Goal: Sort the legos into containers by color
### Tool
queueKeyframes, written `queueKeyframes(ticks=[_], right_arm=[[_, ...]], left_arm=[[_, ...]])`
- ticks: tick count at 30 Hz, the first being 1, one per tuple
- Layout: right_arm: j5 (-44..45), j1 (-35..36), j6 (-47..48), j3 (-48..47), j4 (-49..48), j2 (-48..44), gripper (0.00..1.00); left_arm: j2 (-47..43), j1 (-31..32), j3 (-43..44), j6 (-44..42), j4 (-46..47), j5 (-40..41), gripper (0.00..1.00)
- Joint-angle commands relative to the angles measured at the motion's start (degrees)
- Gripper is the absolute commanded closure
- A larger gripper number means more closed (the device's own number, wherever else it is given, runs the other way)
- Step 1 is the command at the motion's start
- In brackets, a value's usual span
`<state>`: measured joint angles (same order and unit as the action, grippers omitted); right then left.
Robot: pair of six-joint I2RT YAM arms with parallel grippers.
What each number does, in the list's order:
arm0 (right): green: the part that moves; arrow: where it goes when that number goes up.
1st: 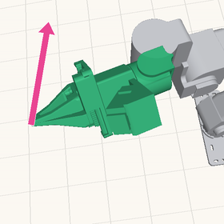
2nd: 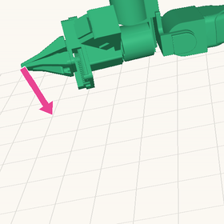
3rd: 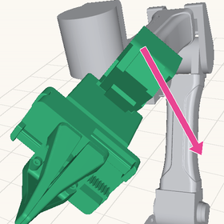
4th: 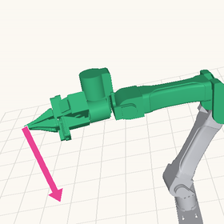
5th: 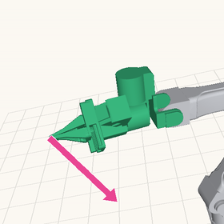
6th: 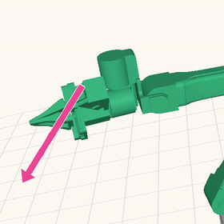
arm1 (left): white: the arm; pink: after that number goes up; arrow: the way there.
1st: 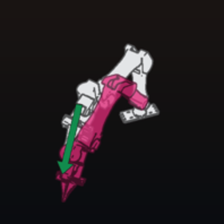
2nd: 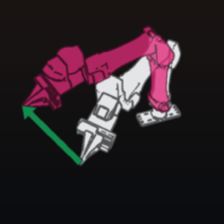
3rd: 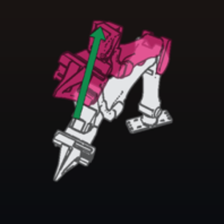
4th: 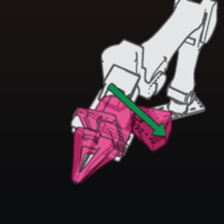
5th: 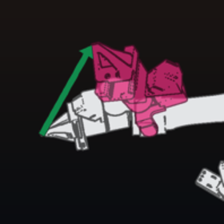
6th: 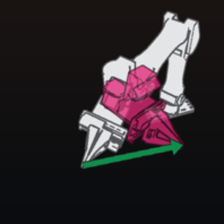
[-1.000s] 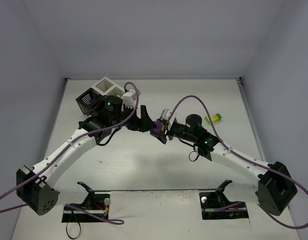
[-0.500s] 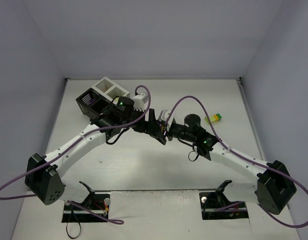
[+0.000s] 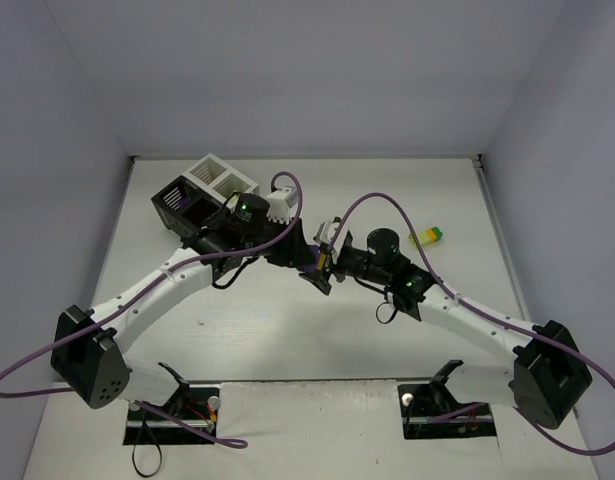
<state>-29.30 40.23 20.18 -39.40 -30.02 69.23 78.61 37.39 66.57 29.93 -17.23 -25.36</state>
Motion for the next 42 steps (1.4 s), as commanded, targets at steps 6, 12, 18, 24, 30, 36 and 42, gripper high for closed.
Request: queueKeyframes(ticks=[6,12,18,24,30,36,42], right_arm=[[1.09,0.2,1.61,-1.91,0.4,-0.59,0.0],[1.0,0.29,2.23,-2.0,1.02,-0.15,0.0],[1.26,0.2,2.49,-1.82,-0.12,0.03,0.02],[0.74,0.29,2.49,-2.09,-1.27,1.43,0.05],[0.82,0.29,2.67,-1.91,-2.15,1.96,0.14],[1.0,0.29,2.49,-0.86,-3.82,1.17,0.27],[0.91,0.2,1.96,-0.68,-4.43,0.9,0.24]], left_arm=[[-5.31,-0.65,0.85,-4.27,-1.48,1.72,0.93],[-6.1,-1.18,1.81,-4.18,-2.01,0.06,0.93],[-5.92,-1.18,2.25,-4.18,-2.8,-1.0,0.93],[-6.1,-1.18,1.46,-3.83,-2.28,-1.53,0.93],[-6.1,-1.18,1.64,-3.57,-1.93,-1.88,0.93],[-6.01,-1.18,1.29,-3.04,-1.58,-1.71,0.93],[-6.01,-1.18,-0.03,-2.16,-0.52,-1.62,0.93]])
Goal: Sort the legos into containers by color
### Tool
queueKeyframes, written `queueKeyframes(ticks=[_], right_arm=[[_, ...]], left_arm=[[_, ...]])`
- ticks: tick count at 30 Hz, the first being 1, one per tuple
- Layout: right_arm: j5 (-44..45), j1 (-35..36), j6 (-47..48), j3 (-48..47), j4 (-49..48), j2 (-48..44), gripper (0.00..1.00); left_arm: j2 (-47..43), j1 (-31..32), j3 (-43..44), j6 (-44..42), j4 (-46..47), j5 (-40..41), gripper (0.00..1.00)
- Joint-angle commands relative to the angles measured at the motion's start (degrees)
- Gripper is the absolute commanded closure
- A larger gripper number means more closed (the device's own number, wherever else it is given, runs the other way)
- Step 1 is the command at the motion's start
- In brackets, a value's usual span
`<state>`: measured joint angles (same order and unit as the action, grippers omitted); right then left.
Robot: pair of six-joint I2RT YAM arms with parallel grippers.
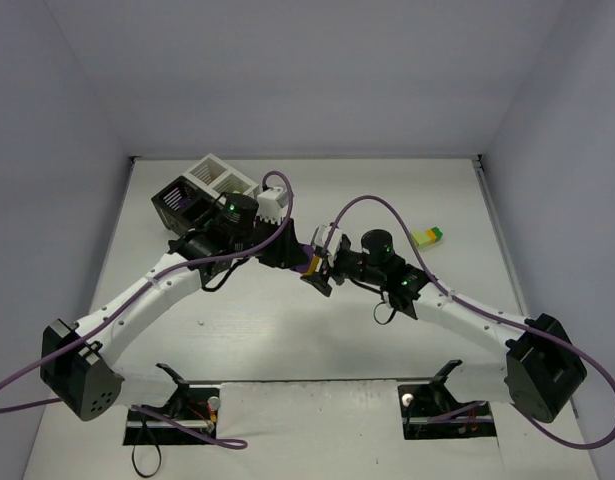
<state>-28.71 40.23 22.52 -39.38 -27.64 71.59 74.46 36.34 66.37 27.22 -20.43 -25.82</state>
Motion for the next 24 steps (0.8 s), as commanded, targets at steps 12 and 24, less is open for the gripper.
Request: queueKeyframes(ticks=[12,24], right_arm=[[1.02,0.2,-0.11,-0.09,-7.51,-2.16,0.18],[1.29,0.12,0.33,1.4,-7.87,-2.16,0.87]], left_arm=[[-1.24,-0.13,0.78,1.08,2.58,-1.6,0.93],[-0.28,-0.91,2.45,0.73,-0.66,-0.28,0.93]])
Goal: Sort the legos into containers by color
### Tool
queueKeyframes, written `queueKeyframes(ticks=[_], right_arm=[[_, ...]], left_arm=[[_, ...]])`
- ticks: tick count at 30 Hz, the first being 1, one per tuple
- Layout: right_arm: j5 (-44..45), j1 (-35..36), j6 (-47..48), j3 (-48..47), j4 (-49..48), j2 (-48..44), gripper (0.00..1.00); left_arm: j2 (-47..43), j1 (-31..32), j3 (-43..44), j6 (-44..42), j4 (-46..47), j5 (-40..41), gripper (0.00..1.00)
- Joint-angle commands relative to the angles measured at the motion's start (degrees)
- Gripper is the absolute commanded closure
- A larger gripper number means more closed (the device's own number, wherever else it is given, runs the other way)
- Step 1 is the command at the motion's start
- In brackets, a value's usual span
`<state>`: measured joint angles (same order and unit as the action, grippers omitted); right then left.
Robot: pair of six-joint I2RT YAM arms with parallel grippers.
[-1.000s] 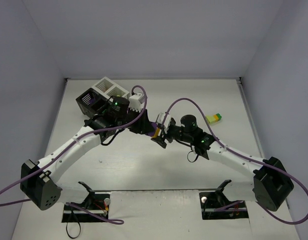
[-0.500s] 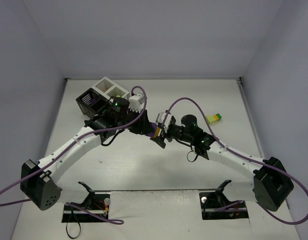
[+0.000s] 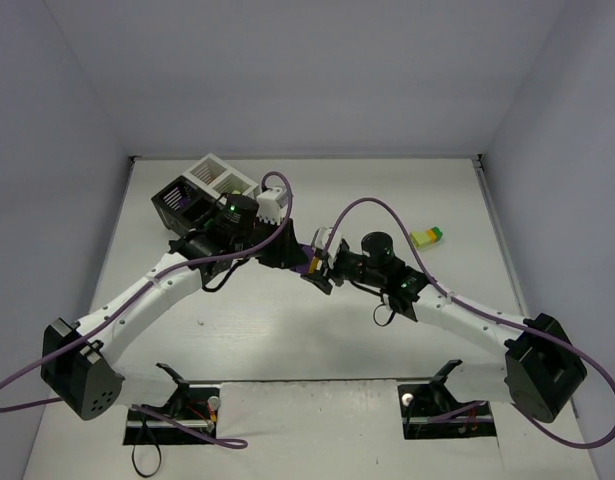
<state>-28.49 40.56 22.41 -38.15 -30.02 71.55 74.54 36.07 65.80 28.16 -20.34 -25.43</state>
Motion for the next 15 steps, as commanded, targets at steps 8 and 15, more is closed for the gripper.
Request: queueKeyframes(ticks=[8,15], right_arm=[[3.09,-0.83,0.17,2.11,-6.27,-0.8,0.97],[3.09,-1.36,-0.09,2.47,-7.24,1.14,0.98]], left_arm=[[-1.24,-4.52,4.95,-1.35,-4.43,-1.46,0.93],[-2.65,-8.56,6.36,-2.5,-7.08,-2.78,0.93]])
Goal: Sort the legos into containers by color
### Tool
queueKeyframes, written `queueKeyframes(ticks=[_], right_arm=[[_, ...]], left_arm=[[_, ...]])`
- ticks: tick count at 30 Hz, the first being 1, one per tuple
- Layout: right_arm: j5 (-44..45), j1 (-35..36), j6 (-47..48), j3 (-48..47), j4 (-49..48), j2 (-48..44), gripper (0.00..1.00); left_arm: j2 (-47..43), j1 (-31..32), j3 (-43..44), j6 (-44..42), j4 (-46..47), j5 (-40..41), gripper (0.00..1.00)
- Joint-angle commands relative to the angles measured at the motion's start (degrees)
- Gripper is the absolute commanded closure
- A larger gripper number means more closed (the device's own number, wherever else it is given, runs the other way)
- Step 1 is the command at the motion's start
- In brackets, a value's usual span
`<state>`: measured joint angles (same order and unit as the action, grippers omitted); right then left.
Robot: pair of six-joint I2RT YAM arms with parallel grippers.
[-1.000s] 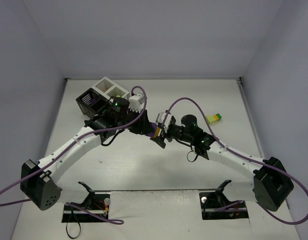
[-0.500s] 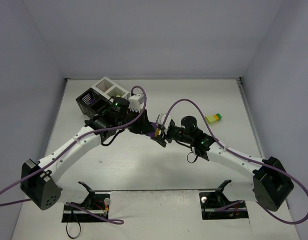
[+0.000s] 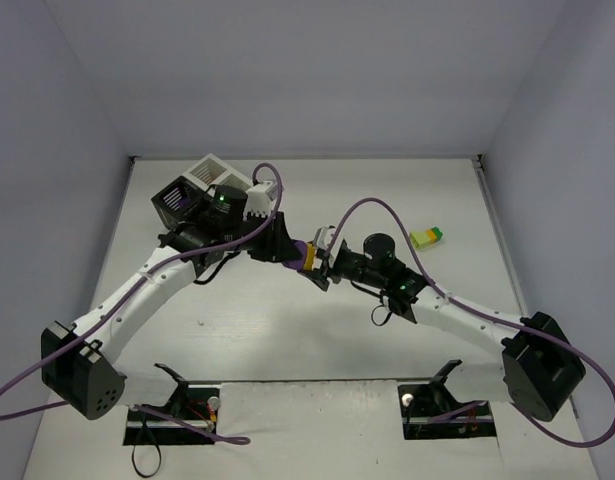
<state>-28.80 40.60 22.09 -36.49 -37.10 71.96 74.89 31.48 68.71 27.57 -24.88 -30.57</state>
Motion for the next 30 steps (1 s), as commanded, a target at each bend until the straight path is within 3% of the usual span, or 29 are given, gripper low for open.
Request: queueKeyframes(ticks=[1,11,17,21,30], right_arm=[[3.31,-1.4,0.15,0.89,-0.34,1.16,0.98],[3.22,-1.58,-0.29,1.42,-1.39,2.04,0.99],[3.22,-1.49,-1.17,1.86,-2.01,1.69,0.98],[2.78,-1.49,-1.78,2.56,-2.18,-0.94,0.98],[1.99,-1.57,-2.14,3.27,-2.8,-2.53,0.97]], left_arm=[[-3.17,-4.24,3.45,-2.0,-2.62,1.83,0.93],[-3.88,-7.84,4.77,-3.49,-5.69,3.92,0.93],[-2.91,-14.95,9.77,-2.97,-9.83,26.76,0.93],[0.24,-20.04,12.75,-3.14,-4.41,38.97,0.93],[11.75,-27.08,19.09,-7.79,3.26,42.43,0.92]])
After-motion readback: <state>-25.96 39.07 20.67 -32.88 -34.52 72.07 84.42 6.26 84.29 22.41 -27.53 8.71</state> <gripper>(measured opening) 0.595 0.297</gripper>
